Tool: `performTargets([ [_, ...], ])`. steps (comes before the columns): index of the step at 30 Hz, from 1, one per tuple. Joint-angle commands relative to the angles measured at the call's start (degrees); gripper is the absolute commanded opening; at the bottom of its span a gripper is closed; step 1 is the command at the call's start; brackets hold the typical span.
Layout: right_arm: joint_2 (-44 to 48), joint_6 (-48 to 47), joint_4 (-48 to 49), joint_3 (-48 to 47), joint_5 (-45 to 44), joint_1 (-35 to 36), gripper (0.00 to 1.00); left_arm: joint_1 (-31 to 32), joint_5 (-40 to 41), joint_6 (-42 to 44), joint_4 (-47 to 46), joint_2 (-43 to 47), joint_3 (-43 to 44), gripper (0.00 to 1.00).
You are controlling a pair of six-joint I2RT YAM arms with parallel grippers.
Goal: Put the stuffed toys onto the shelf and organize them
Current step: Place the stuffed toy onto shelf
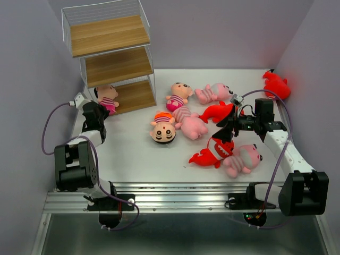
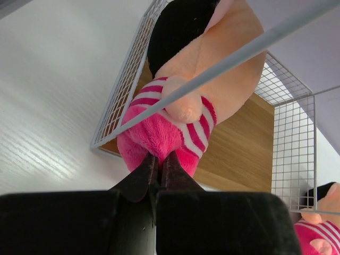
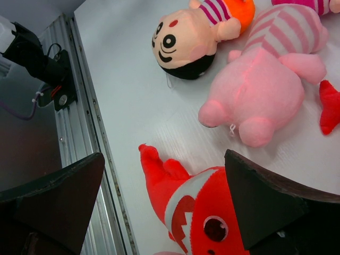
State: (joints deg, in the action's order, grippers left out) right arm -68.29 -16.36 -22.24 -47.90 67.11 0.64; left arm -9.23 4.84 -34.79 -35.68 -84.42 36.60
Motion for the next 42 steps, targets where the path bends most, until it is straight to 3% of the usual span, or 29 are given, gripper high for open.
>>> performTargets([
  [1,-0.09,-1.04,1.5,-0.62,1.18,-0.47,1.0,1.06,5.79,3.58,-0.45,-1.18,4.79,0.0],
  [24,0.09,-1.13,1.32,-0.7,1.18,-0.47,1.0,3.78,9.22,5.34,10.45,-7.69,13.14,0.01],
  [42,0.18,-1.13,1.23,-0.79,1.09,-0.47,1.0,3.87,6.41,1.74,10.98,-7.69,11.39,0.24],
])
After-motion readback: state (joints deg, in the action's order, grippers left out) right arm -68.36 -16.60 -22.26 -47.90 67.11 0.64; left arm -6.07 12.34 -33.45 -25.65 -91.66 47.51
